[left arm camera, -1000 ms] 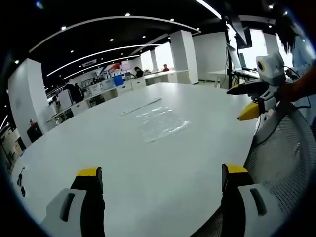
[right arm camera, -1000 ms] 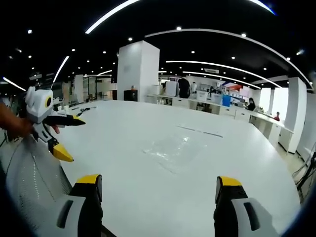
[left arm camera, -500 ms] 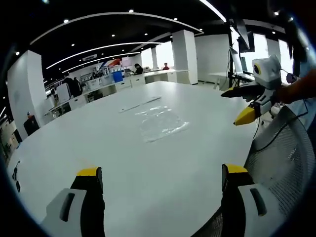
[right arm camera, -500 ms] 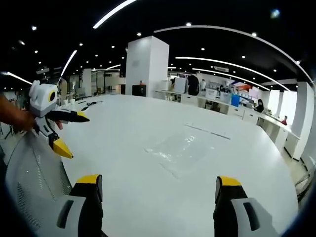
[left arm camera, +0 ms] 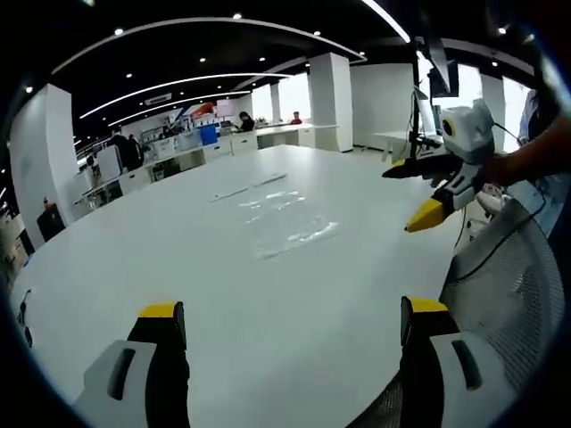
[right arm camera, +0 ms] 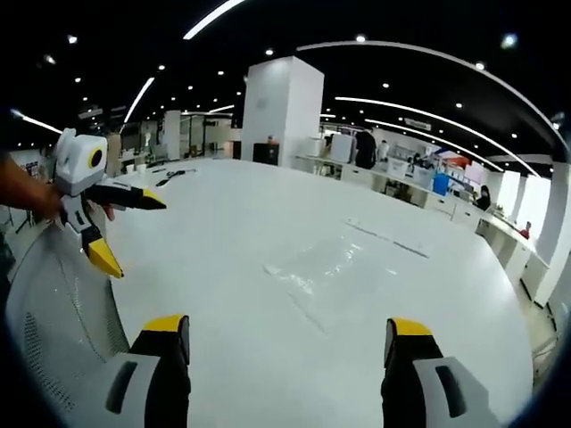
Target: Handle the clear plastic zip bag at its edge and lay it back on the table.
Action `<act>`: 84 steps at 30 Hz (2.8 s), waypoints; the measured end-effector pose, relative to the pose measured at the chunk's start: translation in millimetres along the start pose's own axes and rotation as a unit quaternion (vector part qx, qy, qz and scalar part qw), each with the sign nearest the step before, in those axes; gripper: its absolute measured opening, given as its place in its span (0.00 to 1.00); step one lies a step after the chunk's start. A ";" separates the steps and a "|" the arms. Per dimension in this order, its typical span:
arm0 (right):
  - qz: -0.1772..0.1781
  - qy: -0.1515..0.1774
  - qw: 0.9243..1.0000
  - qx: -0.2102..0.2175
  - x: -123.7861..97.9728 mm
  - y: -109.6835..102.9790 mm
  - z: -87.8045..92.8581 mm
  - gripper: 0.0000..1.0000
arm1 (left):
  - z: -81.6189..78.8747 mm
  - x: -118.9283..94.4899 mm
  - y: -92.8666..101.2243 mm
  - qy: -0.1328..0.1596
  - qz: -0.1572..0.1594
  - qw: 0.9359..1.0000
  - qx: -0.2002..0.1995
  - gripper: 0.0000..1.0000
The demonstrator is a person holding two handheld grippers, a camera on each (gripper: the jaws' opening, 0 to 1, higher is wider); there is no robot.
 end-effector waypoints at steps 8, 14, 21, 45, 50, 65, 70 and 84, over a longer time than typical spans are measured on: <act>-0.010 -0.009 1.000 -0.018 8.1 2.8 0.1 0.88 | -2.3 -2.3 -2.4 -0.001 -0.005 1.000 -0.001 0.99; -0.013 -0.019 0.999 -0.029 12.4 8.6 1.9 0.86 | -2.6 -3.2 -2.1 -0.001 -0.006 1.000 0.002 0.99; -0.018 -0.027 0.999 -0.039 20.5 14.3 1.8 0.82 | -3.5 -2.3 -1.9 -0.002 -0.004 1.000 -0.002 0.99; -0.038 -0.068 0.994 -0.071 56.2 27.2 8.8 0.72 | -2.5 -3.7 -3.7 -0.004 -0.007 1.000 -0.002 0.99; -0.037 -0.071 0.992 -0.093 61.8 28.8 9.8 0.68 | -3.3 -3.5 -2.4 -0.004 -0.005 1.000 -0.002 0.99; -0.059 -0.094 0.986 -0.124 78.6 31.1 11.7 0.51 | -2.4 -3.2 0.4 -0.010 -0.002 1.000 0.007 0.99; -0.065 -0.101 0.985 -0.126 84.4 31.5 12.2 0.45 | -1.7 -3.2 0.1 -0.012 -0.001 1.000 0.007 0.99; -0.082 -0.130 0.979 -0.135 101.9 31.6 15.8 0.30 | -2.6 -3.2 0.4 -0.019 0.002 1.000 0.008 0.99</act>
Point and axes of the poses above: the point that each gripper's makers call its tool centre point, and the gripper's own axes: x roughly forward along the fingers, y roughly to its right, z roughly out of its underside, the point moved 2 cm from there along -x, roughly backward along the fingers, and after that the axes turned 2 degrees about -y, right-handed, at the moved point
